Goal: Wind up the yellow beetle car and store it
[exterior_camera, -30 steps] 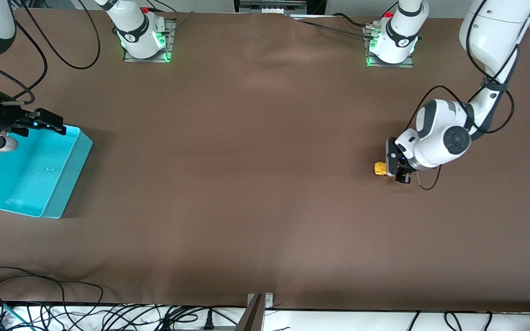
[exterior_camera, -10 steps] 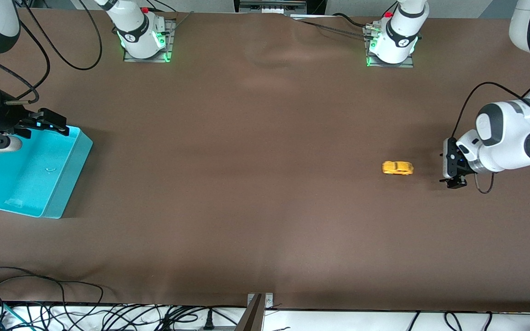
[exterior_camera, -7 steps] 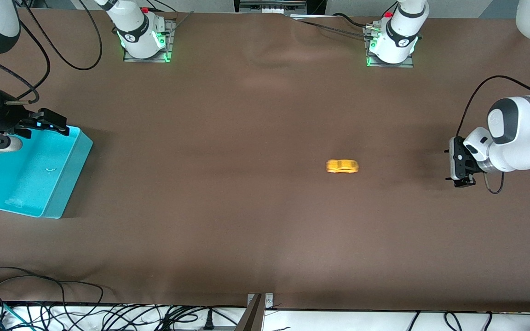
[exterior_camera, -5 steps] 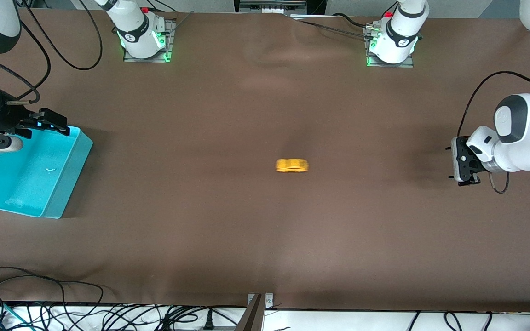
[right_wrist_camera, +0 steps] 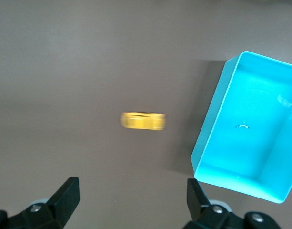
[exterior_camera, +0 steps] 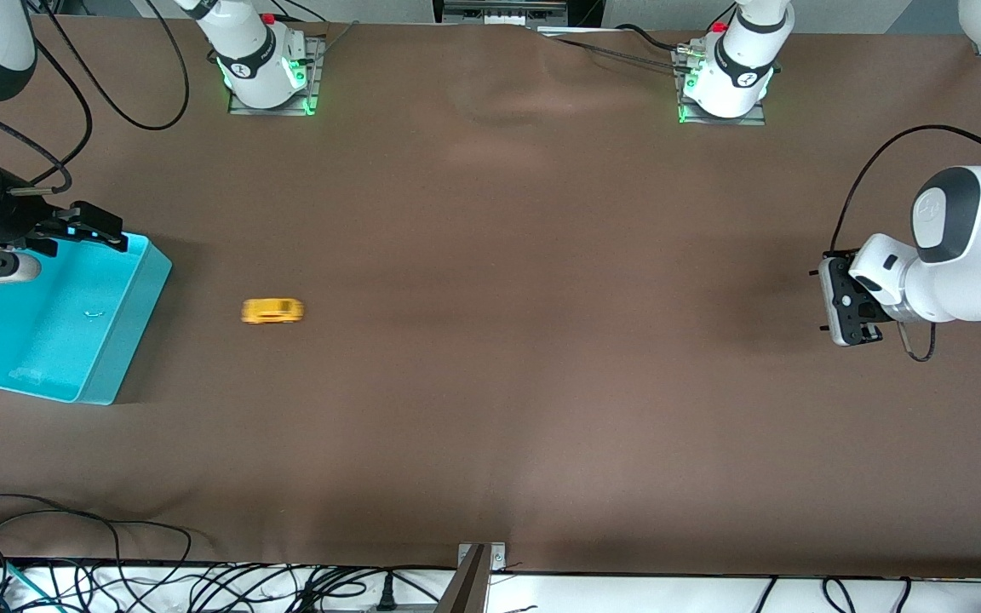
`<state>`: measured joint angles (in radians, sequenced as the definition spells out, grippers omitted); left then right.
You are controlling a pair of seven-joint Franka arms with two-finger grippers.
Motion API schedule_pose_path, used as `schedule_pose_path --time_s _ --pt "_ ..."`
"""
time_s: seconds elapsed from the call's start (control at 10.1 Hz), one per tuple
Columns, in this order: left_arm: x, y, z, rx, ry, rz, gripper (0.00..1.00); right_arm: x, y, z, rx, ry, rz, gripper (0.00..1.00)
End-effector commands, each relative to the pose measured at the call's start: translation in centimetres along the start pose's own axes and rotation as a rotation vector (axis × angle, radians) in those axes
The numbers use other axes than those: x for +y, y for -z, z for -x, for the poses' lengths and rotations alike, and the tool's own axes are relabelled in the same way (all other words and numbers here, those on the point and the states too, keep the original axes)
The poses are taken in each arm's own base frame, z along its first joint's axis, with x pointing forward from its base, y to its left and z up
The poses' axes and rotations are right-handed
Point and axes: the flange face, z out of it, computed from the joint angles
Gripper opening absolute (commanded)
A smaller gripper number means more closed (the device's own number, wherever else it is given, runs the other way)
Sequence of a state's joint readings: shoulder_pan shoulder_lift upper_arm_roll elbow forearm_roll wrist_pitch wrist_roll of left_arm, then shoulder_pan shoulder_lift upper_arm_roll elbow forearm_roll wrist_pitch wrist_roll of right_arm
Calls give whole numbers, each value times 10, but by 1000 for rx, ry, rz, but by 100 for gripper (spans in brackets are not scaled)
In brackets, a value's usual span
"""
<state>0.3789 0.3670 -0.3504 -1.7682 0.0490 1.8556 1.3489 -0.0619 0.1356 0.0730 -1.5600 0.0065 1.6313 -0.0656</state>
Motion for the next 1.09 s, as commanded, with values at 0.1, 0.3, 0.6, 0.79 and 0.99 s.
schedule_pose_path --time_s 0.1,0.3,0.6,0.79,0.99 --pt "6 29 -29 -20 151 21 100 7 2 -1 -5 10 7 100" --pt "13 44 -46 -16 345 -3 100 9 2 -2 -4 5 6 100" --pt "43 91 -69 -7 629 -102 100 10 -22 -10 -52 0 -3 100" --pt "69 125 -79 75 839 -88 100 10 -25 -11 -63 3 0 100" --pt "101 164 -86 115 964 -156 100 11 -31 -14 -63 2 -1 100"
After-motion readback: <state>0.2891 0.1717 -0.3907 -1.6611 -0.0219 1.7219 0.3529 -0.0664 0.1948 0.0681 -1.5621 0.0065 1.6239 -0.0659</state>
